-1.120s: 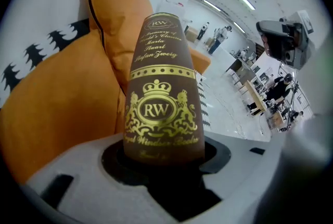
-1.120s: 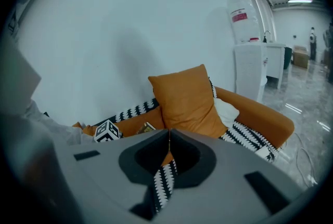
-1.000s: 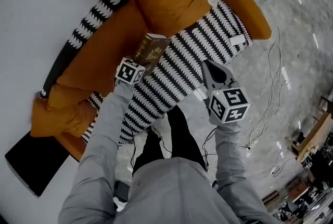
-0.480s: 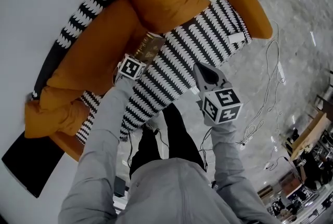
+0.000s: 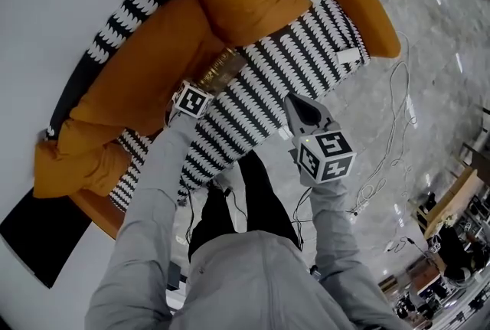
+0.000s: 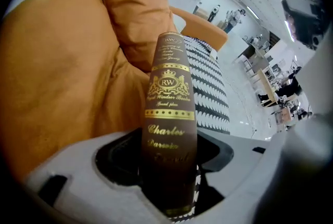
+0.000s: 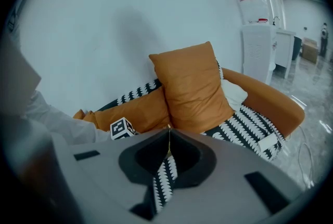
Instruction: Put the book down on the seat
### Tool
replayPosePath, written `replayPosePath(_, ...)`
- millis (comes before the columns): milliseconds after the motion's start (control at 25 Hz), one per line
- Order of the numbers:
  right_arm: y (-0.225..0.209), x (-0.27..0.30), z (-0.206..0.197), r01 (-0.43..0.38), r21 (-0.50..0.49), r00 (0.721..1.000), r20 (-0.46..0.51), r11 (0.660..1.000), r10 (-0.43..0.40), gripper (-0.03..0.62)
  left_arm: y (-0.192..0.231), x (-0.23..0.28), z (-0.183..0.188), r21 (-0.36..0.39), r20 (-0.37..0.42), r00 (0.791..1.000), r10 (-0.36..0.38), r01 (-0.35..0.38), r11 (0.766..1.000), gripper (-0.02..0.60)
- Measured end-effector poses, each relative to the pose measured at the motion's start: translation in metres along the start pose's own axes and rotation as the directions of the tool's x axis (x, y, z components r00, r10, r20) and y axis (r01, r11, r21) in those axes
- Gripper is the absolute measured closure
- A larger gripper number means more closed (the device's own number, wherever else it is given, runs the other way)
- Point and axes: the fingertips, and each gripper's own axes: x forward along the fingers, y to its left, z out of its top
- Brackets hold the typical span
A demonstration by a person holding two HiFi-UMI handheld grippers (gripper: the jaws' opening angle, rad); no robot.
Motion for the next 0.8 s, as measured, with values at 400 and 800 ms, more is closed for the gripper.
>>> replayPosePath(400,0.030,-0.028,0.025,-0.012,-0.040,0.999,0.041,0.999,0.014,0.563,0.000,-0.082,-0.002,-0.089,0.131,0.990,0.052,-0.041,0.995,0.305)
replayPosePath(800,0.090,-0.102,0.056,0.036,-0.102,0.989,0.146,0.994,-0.021,0.563,-0.021,-0.229,0.026,-0.138,0.527,0.844,0.098,-0.029,0.990,0.312)
